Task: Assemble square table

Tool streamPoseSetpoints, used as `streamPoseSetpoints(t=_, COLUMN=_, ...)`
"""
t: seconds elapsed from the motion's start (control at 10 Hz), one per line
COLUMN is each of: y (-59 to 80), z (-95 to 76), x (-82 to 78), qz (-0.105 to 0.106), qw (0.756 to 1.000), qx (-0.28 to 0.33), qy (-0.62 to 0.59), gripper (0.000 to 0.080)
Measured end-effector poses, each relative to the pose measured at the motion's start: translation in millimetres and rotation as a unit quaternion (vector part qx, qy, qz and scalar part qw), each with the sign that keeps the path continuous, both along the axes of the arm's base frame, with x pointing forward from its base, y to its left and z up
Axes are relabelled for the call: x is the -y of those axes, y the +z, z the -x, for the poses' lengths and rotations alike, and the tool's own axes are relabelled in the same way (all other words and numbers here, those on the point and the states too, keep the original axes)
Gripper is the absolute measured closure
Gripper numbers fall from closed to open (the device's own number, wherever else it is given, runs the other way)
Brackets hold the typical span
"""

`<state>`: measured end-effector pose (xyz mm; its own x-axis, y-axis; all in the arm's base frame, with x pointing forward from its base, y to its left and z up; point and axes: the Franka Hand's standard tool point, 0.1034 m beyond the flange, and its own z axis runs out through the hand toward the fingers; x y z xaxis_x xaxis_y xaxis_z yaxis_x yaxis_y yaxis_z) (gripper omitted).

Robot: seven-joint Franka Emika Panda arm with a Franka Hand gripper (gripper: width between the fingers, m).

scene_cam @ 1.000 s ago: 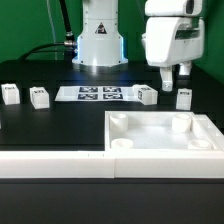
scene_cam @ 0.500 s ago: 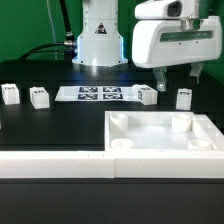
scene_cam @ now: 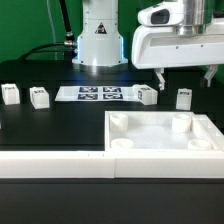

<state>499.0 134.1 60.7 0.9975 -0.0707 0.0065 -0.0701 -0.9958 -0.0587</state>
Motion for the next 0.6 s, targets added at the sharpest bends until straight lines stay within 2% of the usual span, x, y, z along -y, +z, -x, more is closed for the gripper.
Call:
streamPoseSetpoints(t=0.1, y=-0.3, z=1.1, x=-1.9, qz=-0.004, qw=0.999, qx=-0.004, qy=-0.047, gripper=0.0150)
streamPoseSetpoints(t=0.2, y=-4.4, z=9.4, x=-6.9, qz=-0.016, qw=0.992, qx=-0.020, qy=-0.124, gripper=0.0150)
streamPoseSetpoints(t=0.3, y=-17.5, z=29.5, x=-3.7, qz=-0.020, qw=0.989, qx=-0.047, qy=-0.140, gripper=0.0150)
streamPoseSetpoints(t=0.4, y=-17.3, z=37.7, x=0.7, qz=-0.032, qw=0.981, qx=-0.096, qy=-0.166, gripper=0.0150)
streamPoseSetpoints(t=0.5, y=-10.1, z=24.3, x=6.0, qz=-0.069, qw=0.974, qx=-0.110, qy=-0.187, gripper=0.0150)
streamPoseSetpoints(t=0.6, y=-12.2, z=26.8, x=7.7, qz=-0.071, qw=0.971, qx=-0.129, qy=-0.187, gripper=0.0150)
